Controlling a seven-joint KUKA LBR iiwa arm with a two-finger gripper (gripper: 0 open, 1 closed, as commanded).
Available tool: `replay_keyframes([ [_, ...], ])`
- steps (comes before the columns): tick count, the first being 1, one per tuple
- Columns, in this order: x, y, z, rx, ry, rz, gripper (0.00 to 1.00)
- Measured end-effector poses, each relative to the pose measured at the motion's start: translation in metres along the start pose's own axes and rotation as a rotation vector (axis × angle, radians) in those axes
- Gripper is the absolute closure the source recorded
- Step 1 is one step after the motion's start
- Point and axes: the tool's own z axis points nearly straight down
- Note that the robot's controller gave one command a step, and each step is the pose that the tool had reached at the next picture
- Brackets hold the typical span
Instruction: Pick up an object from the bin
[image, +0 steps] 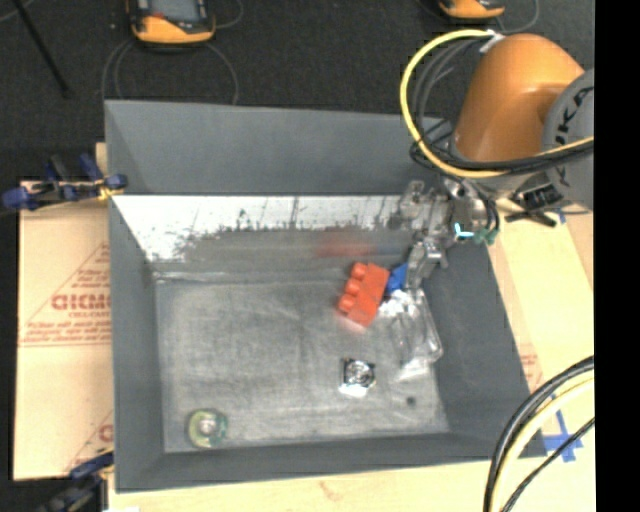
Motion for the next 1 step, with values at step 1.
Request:
replay_keyframes([
  [1, -0.0027, -0.0581, 0.1132, 0.009, -0.023, -0.509, 0.0],
])
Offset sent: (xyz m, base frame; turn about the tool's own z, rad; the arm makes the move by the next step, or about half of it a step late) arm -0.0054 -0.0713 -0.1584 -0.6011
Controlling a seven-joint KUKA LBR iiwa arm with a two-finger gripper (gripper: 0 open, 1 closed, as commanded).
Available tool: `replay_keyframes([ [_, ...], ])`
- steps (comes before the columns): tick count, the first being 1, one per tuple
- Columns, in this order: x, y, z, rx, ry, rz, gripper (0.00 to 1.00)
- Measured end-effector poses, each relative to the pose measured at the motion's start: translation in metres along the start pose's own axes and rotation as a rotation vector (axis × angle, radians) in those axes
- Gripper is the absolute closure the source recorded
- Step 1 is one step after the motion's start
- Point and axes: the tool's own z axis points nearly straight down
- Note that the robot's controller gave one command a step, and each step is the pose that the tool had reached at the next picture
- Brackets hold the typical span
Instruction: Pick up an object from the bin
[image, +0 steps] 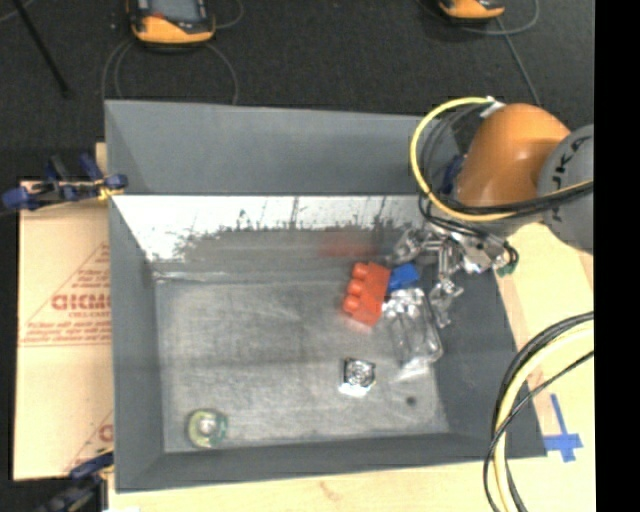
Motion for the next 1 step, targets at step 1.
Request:
replay_keyframes([
  [1, 0.0032, 0.0003, 0.0084, -0.005, 0.006, -0.087, 0.0],
])
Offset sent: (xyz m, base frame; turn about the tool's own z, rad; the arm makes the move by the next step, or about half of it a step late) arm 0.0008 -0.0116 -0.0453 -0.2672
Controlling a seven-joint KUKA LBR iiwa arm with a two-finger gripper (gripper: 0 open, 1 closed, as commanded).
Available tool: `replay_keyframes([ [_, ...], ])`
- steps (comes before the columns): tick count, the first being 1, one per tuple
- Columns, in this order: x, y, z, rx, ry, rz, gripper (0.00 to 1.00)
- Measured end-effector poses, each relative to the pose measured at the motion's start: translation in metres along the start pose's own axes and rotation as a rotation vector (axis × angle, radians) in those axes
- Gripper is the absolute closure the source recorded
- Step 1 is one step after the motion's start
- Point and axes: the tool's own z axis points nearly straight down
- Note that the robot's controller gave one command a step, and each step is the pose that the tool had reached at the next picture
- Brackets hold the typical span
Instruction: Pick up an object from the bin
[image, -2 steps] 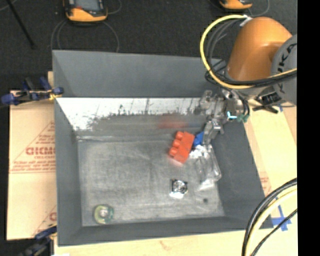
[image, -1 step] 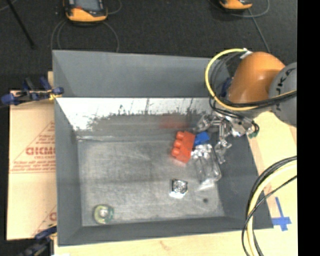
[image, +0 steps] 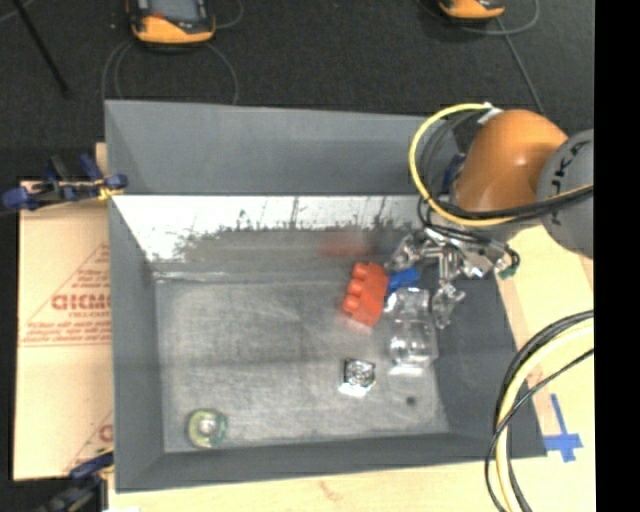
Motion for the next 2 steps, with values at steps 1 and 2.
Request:
replay_keyframes([
  [1, 0.035, -0.001, -0.009, -0.011, 0.001, -0.143, 0.0],
  [2, 0.018, 0.005, 0.018, -0.024, -0.023, -0.397, 0.0],
])
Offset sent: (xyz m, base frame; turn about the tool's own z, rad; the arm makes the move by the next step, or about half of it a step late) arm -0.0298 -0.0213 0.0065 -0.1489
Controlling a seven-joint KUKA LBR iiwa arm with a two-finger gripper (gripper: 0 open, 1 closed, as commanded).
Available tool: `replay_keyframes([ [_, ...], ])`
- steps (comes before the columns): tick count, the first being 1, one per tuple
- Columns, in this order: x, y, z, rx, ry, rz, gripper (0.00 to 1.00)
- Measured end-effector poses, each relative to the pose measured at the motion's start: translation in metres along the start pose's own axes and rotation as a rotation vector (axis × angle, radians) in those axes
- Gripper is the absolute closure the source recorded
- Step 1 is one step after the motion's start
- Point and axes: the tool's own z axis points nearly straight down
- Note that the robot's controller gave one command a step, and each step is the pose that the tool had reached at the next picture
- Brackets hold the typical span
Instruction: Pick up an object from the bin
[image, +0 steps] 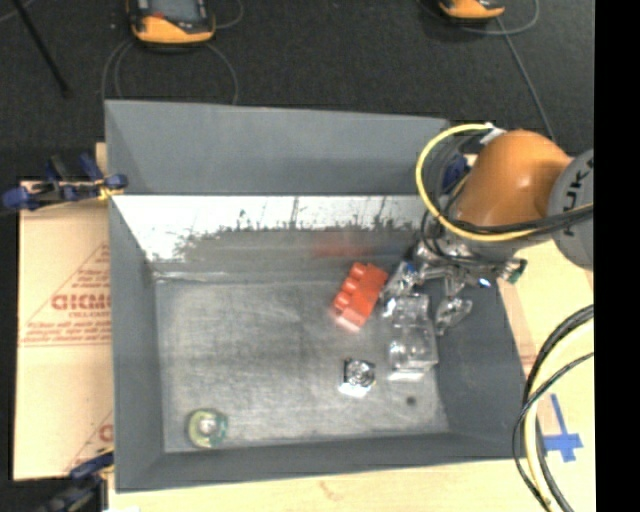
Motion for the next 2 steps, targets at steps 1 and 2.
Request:
replay_keyframes([
  [1, 0.0026, 0.0032, 0.0032, 0.017, -0.007, 0.064, 0.0],
  [2, 0.003, 0.0027, 0.0031, 0.02, -0.007, 0.064, 1.0],
])
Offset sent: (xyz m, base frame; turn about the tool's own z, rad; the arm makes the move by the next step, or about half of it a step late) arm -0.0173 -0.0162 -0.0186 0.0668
